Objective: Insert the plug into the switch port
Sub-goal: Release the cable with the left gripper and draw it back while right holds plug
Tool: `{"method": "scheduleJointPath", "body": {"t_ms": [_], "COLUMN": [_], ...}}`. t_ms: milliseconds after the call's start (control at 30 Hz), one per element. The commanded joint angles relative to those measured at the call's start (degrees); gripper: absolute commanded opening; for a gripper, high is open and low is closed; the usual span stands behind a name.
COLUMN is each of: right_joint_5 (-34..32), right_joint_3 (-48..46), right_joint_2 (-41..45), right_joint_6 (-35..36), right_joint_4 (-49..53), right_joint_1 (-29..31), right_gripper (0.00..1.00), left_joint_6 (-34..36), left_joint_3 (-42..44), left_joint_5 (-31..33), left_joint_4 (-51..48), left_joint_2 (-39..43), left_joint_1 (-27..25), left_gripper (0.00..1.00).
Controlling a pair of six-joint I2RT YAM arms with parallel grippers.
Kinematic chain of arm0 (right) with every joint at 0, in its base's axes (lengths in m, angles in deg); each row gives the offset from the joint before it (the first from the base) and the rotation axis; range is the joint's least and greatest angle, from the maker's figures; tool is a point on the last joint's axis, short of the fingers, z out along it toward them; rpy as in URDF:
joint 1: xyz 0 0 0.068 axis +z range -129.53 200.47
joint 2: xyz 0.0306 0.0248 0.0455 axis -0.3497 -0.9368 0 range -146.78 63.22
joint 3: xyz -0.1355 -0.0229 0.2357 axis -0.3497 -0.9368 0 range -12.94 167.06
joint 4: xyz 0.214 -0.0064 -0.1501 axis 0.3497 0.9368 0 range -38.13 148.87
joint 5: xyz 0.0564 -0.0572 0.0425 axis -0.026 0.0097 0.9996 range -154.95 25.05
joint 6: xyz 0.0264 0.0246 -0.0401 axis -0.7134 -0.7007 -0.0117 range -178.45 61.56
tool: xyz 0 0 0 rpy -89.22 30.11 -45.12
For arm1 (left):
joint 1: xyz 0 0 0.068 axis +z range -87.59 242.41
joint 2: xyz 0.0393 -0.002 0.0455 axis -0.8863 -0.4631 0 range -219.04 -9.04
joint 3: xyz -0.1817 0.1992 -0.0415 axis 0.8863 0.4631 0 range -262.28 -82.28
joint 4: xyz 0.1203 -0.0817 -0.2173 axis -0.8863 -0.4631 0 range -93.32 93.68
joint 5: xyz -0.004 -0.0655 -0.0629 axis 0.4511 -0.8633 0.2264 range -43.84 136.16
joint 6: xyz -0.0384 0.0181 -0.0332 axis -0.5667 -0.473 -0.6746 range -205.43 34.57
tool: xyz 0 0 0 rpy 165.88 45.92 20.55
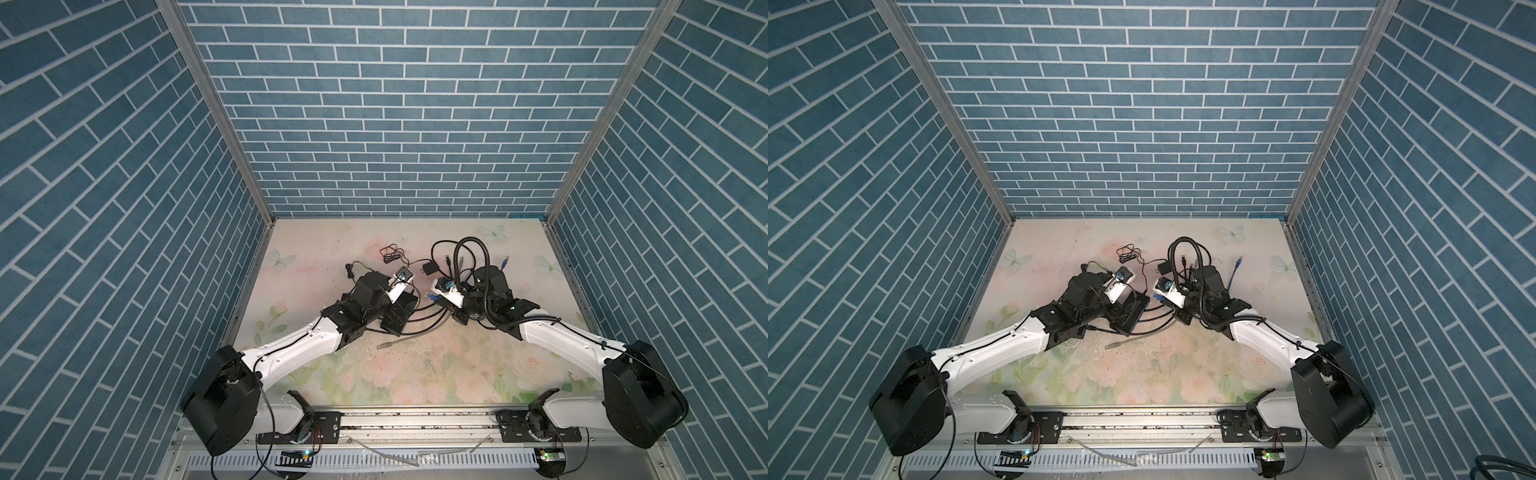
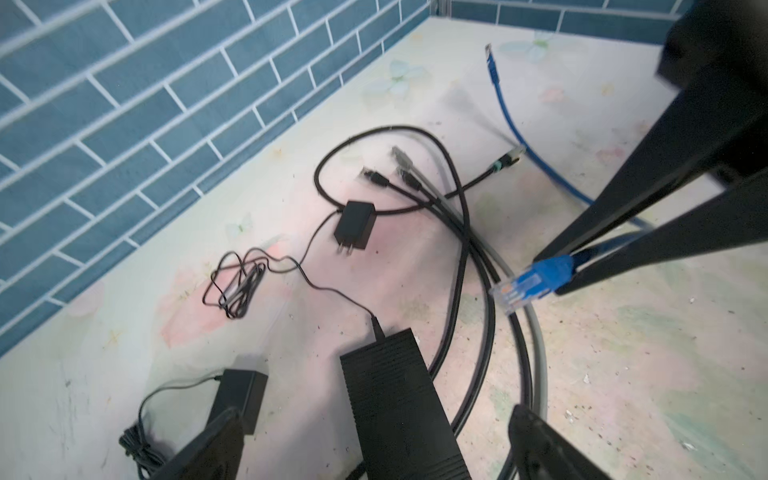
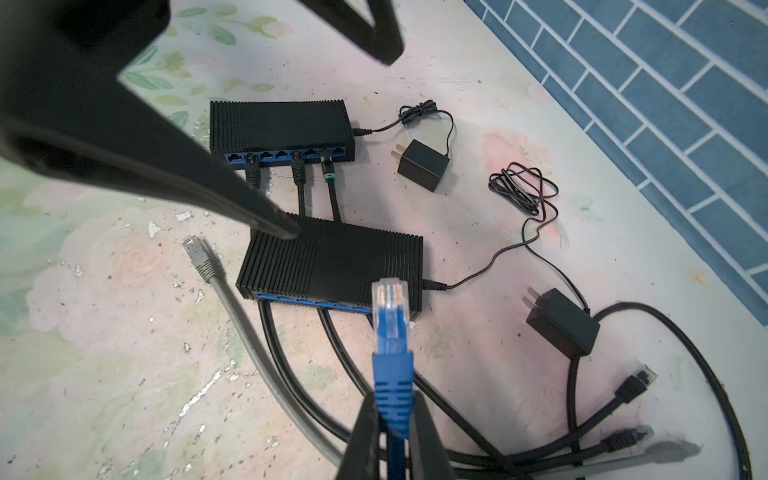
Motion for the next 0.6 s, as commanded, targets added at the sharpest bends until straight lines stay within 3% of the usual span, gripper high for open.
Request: {"method": "scheduleJointPath", "body": {"t_ms": [0,267,567], "right_joint_5": [-1.81,-2.33,-3.74], "right_joint_3": [1.76,1.7,1.97], "right_joint_2": [-1.57,-3.34,-5.62], "right_joint_6": [-6.29,-8.28,-9.34], "right_joint_4": [4.66,4.64,4.92], "right_joint_1": [0.26,0.23,0.23], "right_gripper": [0.0,0.0,0.0], "left_joint_6": [-3.76,-6.81,-8.13], "left_joint_3": [-0.94,-5.43,-7.89], "left_joint_5": [2.95,5.93,5.84], "left_joint_4": [-7.04,-12.53,-12.35], "left_joint_2": [-2.67,-11.83,-17.87], "left_joint_1": [-0.88,-2.07,-2.25], "left_gripper": [1.0,0.95,0.91]}}
